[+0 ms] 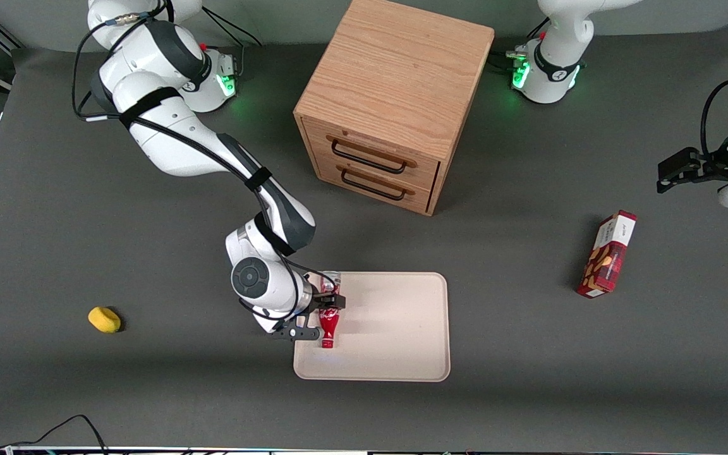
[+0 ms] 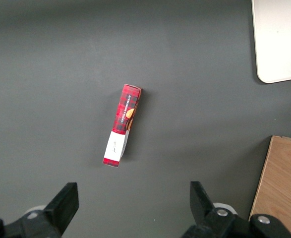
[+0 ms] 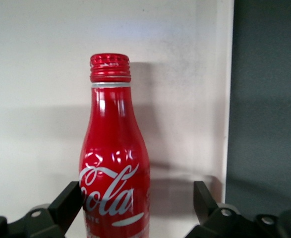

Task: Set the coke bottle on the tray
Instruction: 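Lower the bottle onto the tray and open the right gripper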

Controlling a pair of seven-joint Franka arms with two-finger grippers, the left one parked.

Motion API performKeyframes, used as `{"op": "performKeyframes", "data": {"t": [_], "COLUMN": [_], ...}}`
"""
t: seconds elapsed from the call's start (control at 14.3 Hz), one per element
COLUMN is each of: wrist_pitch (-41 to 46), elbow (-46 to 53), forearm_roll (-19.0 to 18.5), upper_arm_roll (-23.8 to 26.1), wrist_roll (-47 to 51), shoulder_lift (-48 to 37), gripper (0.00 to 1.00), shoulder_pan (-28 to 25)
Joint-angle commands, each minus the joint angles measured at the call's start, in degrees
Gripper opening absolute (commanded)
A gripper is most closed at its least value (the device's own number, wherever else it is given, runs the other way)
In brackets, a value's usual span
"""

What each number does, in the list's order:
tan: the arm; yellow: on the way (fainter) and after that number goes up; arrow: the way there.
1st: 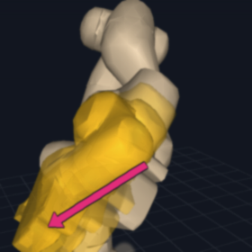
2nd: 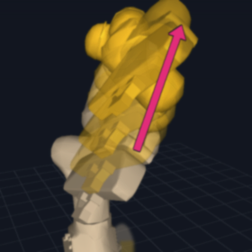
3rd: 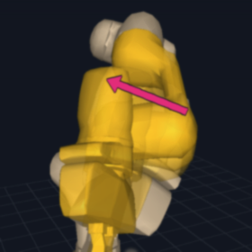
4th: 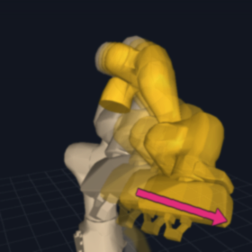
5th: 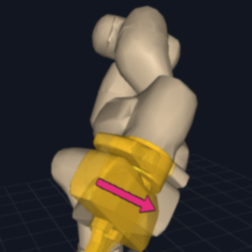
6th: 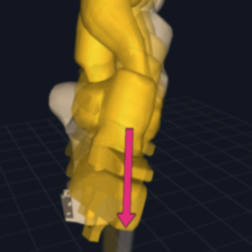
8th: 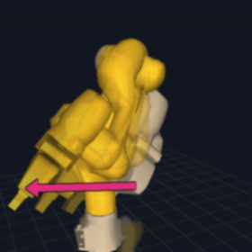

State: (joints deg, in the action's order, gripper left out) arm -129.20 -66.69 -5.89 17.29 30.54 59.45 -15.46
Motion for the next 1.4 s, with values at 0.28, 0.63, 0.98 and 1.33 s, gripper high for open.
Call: {"op": "performKeyframes", "data": {"t": [0.28,0.63,0.98,1.33], "wrist_pitch": [0.3,0.3,0.8,18.8], "elbow": [1.6,1.6,1.5,-0.5], "forearm_roll": [-1.0,-1.0,-2.1,-1.5], "upper_arm_roll": [-0.6,-0.6,-0.4,-0.2], "wrist_roll": [1.1,1.0,0.9,0.3], "shoulder_lift": [0.4,0.3,-3.2,-19.7], "gripper": [1.00,1.00,1.00,1.00], "shoulder_pan": [-0.7,-0.7,-0.4,4.0]}}
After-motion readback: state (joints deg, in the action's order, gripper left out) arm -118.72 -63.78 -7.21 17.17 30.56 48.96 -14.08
